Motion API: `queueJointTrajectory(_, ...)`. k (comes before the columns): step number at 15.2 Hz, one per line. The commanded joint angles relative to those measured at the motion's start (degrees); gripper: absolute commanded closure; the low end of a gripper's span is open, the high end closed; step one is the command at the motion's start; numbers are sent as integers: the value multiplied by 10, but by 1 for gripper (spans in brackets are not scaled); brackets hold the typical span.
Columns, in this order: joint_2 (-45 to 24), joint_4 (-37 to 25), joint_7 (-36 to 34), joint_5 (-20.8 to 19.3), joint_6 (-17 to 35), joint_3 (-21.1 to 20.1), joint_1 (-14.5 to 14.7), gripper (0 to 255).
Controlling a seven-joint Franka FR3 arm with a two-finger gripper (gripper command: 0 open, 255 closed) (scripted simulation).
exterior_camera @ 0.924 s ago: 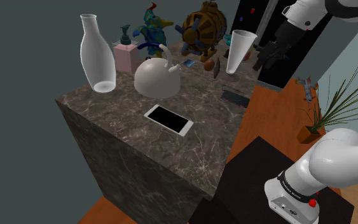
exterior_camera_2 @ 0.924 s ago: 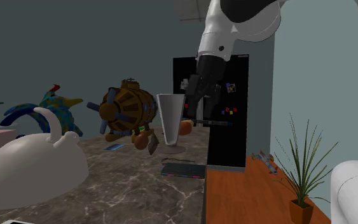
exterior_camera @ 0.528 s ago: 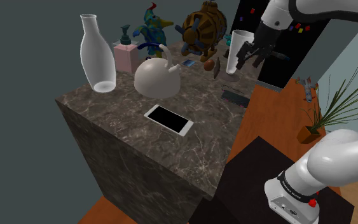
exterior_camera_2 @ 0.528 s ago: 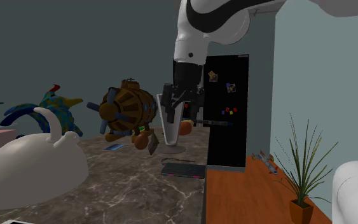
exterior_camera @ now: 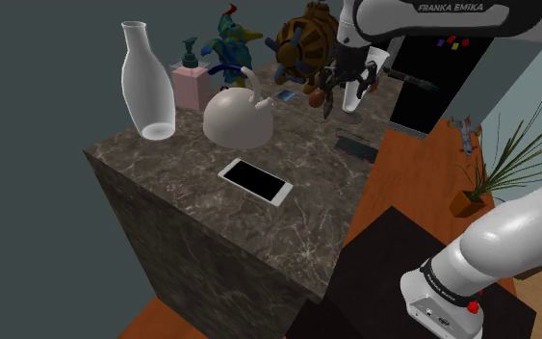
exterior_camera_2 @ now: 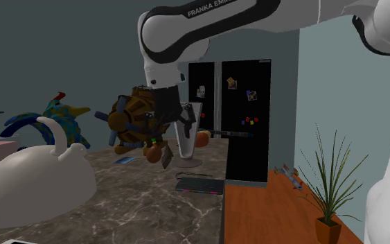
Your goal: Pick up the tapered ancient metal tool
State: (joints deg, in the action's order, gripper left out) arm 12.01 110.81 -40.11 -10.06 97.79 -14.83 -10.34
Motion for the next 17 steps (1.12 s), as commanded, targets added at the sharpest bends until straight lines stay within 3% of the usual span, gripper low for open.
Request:
queueJointTrajectory(1,-69,-57,-73,-39,-25,-18,-9,0)
queueJointTrajectory(5,-204,-186,-189,-109,-99,-24,-4,0)
queueJointTrajectory(6,-210,-193,-193,-112,-103,-22,-2,0)
queueJointTrajectory(15,-212,-138,-210,-113,-49,-20,-4,0)
queueJointTrajectory(16,-211,-137,-209,-113,-48,-19,-5,255)
queueJointTrajectory(17,-212,-138,-209,-113,-49,-19,-5,255)
